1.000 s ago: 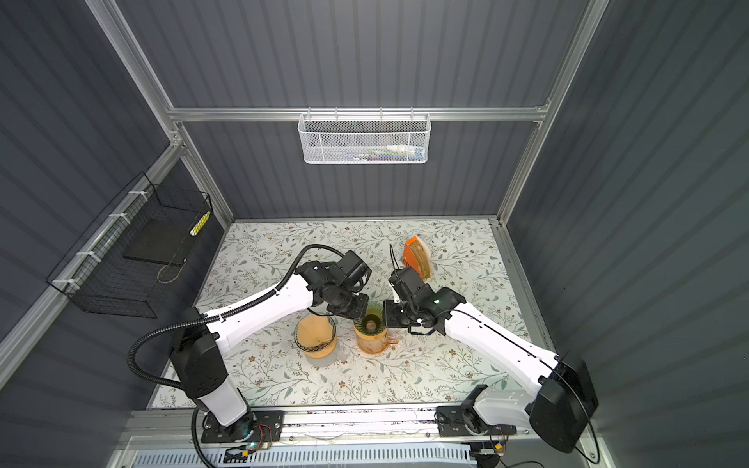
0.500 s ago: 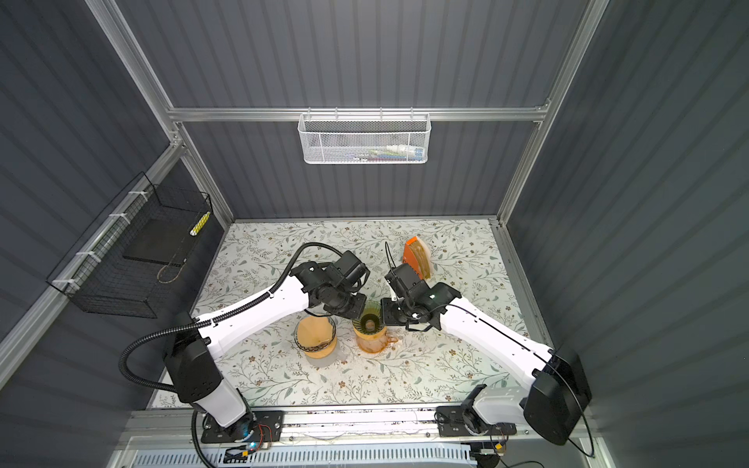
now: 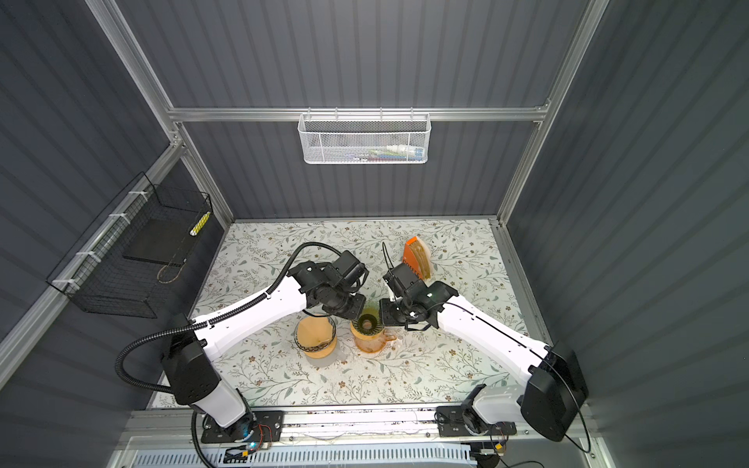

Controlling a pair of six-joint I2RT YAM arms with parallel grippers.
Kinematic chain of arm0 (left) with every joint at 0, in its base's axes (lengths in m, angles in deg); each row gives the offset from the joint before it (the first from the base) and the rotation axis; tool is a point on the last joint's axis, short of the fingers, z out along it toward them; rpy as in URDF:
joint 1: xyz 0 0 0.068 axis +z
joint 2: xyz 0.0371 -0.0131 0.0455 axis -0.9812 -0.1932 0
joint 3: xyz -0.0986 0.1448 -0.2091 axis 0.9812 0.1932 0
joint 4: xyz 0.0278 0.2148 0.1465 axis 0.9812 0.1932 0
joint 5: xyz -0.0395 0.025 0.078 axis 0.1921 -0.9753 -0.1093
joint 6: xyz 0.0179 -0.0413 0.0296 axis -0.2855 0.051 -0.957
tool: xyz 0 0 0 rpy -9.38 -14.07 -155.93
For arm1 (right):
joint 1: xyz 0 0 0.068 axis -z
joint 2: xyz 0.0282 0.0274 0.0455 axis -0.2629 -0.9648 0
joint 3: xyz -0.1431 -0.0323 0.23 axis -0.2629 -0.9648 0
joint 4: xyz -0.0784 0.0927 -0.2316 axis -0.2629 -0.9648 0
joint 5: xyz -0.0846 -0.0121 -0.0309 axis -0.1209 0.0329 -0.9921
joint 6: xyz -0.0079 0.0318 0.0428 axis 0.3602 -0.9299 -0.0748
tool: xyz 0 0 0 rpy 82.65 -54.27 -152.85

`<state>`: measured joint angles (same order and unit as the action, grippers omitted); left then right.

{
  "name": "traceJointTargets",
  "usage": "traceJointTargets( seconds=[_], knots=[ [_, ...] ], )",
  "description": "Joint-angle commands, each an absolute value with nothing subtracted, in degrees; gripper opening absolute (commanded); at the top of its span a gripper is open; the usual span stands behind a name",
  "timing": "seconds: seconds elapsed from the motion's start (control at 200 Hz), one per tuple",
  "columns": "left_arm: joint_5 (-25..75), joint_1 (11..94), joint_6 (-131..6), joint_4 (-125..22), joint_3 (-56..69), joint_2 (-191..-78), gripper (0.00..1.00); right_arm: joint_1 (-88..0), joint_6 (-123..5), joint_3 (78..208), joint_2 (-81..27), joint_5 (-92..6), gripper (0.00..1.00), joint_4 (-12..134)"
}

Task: Place the coffee filter in the dripper
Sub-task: 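Lower the green dripper into the ring while the right gripper grips its rim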

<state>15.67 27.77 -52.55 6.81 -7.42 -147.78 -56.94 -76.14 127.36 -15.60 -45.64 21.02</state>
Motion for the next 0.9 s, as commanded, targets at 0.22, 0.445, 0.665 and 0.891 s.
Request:
traceJointTargets(
  seconds=[0.22,0.445,0.665,0.891],
  knots=[
    [12.9,27.8,-53.43,8.95,-6.22,-146.75,0.0,-56.9,-75.66,128.26,-17.31,-49.3,0.0,13.87],
    [14.27,27.8,-53.71,7.77,-5.01,-148.31,0.0,-56.9,-75.31,129.14,-17.88,-50.29,0.0,12.69],
    [15.01,27.84,-53.61,6.6,-3.27,-148.79,0.0,-56.9,-75.13,129.44,-18.75,-50.12,0.0,12.5],
    [15.77,27.8,-53.09,4.99,-0.43,-149.11,0.0,-56.9,-75.06,129.3,-19.38,-50.32,0.0,12.73]
  ],
)
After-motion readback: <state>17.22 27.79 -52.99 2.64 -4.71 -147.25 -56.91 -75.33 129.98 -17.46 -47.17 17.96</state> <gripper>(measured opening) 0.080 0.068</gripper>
